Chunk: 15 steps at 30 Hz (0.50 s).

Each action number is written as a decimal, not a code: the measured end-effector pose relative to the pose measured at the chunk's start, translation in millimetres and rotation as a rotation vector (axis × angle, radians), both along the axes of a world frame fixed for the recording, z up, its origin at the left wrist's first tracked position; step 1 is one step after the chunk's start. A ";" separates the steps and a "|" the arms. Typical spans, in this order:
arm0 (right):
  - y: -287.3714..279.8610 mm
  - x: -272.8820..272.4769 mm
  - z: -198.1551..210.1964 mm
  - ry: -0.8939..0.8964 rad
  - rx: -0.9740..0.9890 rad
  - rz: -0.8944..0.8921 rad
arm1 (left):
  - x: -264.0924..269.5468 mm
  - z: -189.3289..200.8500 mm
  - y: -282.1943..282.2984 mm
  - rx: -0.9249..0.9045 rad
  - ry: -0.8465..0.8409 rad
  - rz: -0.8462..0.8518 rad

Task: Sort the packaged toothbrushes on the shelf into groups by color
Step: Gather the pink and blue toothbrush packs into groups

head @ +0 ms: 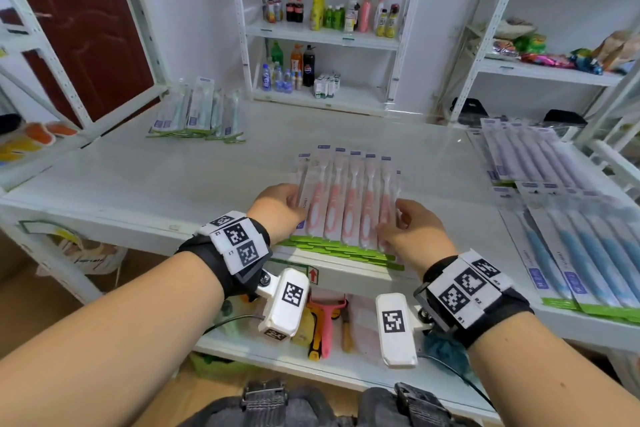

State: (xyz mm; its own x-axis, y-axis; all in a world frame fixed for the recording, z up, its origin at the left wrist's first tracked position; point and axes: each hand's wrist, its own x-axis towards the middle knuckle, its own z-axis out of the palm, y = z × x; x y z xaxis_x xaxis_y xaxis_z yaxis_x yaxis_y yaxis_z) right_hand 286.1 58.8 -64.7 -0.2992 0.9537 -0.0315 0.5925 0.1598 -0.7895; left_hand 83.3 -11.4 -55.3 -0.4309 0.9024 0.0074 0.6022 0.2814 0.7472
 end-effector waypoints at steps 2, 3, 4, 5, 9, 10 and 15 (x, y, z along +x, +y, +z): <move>-1.7 -0.5 -1.3 -0.012 0.005 0.019 | 2.1 -1.6 0.3 0.007 -0.014 0.007; -2.1 -0.6 -2.0 -0.027 0.019 0.032 | 2.9 -1.5 0.8 0.000 -0.026 0.006; -2.4 -0.9 -2.4 -0.043 0.035 0.045 | 3.4 -1.7 1.4 -0.005 -0.032 0.004; -2.3 -0.8 -2.4 -0.054 0.047 0.056 | 3.9 -2.1 2.2 -0.010 -0.032 0.001; -0.9 -0.2 -2.0 -0.057 0.050 0.076 | 2.7 -4.4 5.5 -0.015 -0.025 -0.024; -0.1 -0.3 -1.6 -0.057 0.045 0.080 | 1.7 -5.5 6.7 -0.010 -0.021 -0.038; 6.6 -2.3 4.4 -0.096 0.038 0.104 | -3.5 -4.7 15.7 -0.078 0.005 -0.032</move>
